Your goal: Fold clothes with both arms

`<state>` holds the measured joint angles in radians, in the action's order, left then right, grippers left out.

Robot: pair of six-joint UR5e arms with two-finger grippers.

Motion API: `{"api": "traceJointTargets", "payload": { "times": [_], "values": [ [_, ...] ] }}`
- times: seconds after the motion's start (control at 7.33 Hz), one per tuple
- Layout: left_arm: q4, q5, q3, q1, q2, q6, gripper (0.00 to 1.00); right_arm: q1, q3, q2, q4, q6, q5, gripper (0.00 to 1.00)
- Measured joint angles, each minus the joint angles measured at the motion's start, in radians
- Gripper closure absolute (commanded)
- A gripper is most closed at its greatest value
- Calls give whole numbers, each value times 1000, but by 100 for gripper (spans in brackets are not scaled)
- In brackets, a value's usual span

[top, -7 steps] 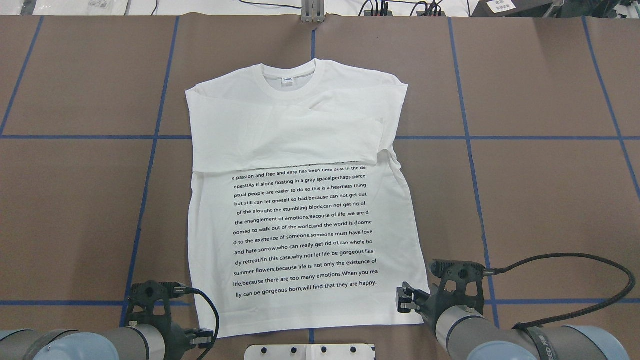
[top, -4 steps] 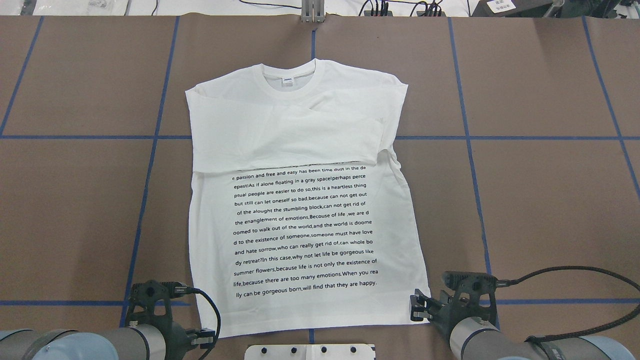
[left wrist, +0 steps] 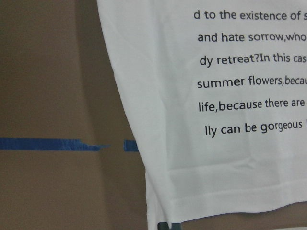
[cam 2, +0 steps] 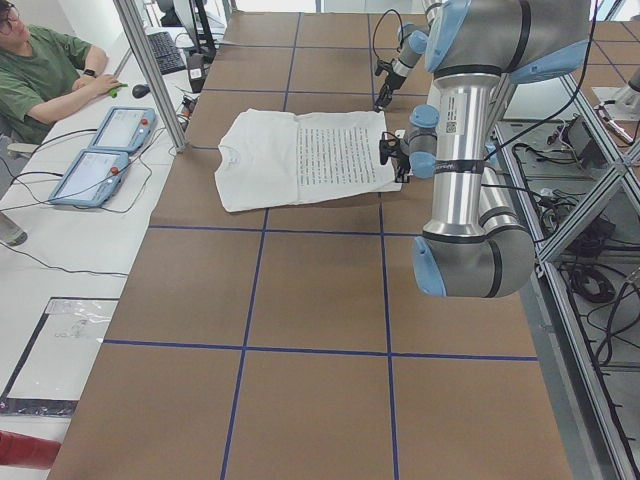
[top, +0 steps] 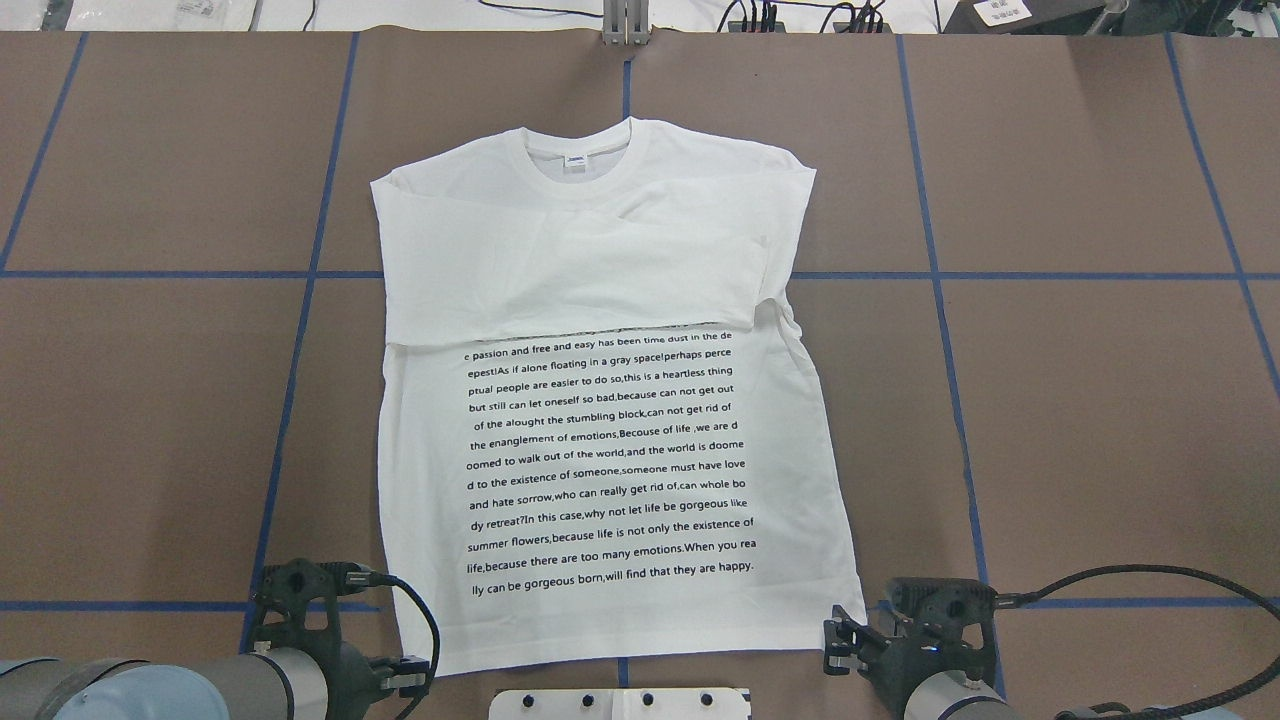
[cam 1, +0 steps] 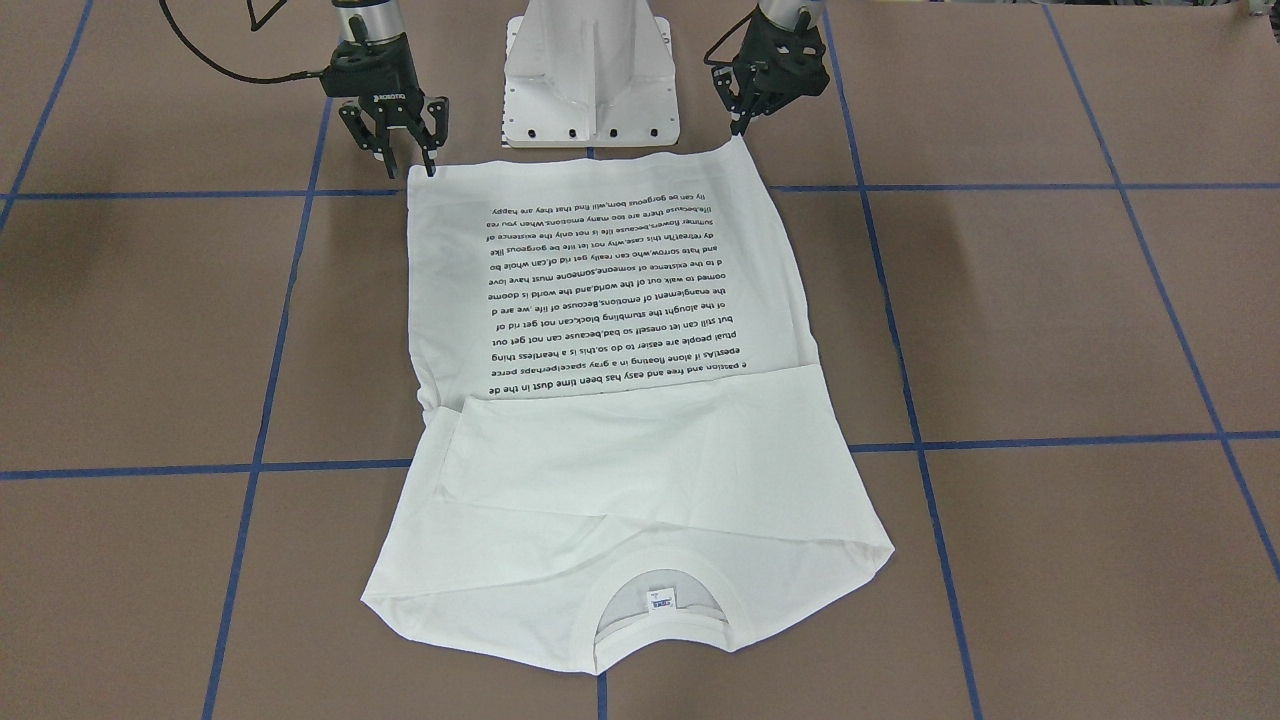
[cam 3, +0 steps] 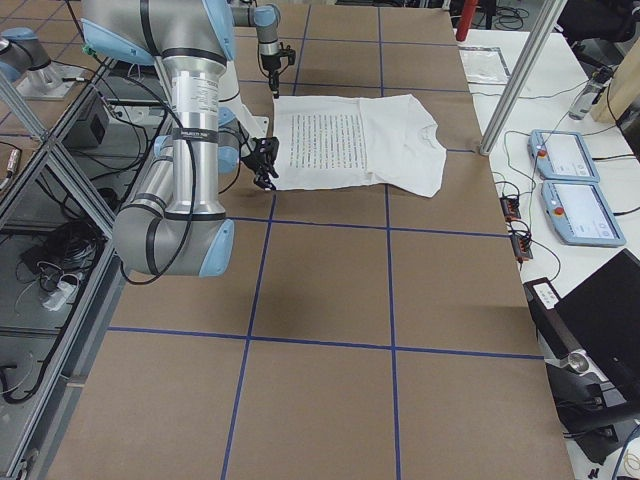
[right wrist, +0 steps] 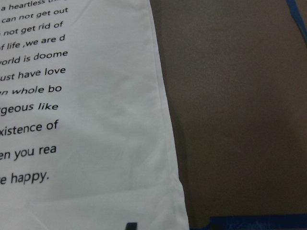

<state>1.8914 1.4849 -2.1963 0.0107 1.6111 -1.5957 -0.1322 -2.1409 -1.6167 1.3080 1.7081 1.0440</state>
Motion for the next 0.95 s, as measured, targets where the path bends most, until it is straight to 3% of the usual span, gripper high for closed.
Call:
{"api": "traceJointTargets", "payload": {
  "times": [0.41, 0.95],
  "values": [
    [1, 0, -5, 0, -2, -1, 100, -15, 28, 6, 6, 1, -13, 51],
    [1, 0, -11, 0, -3, -3, 100, -23, 32, 8, 11, 1, -24, 79]
  ]
}}
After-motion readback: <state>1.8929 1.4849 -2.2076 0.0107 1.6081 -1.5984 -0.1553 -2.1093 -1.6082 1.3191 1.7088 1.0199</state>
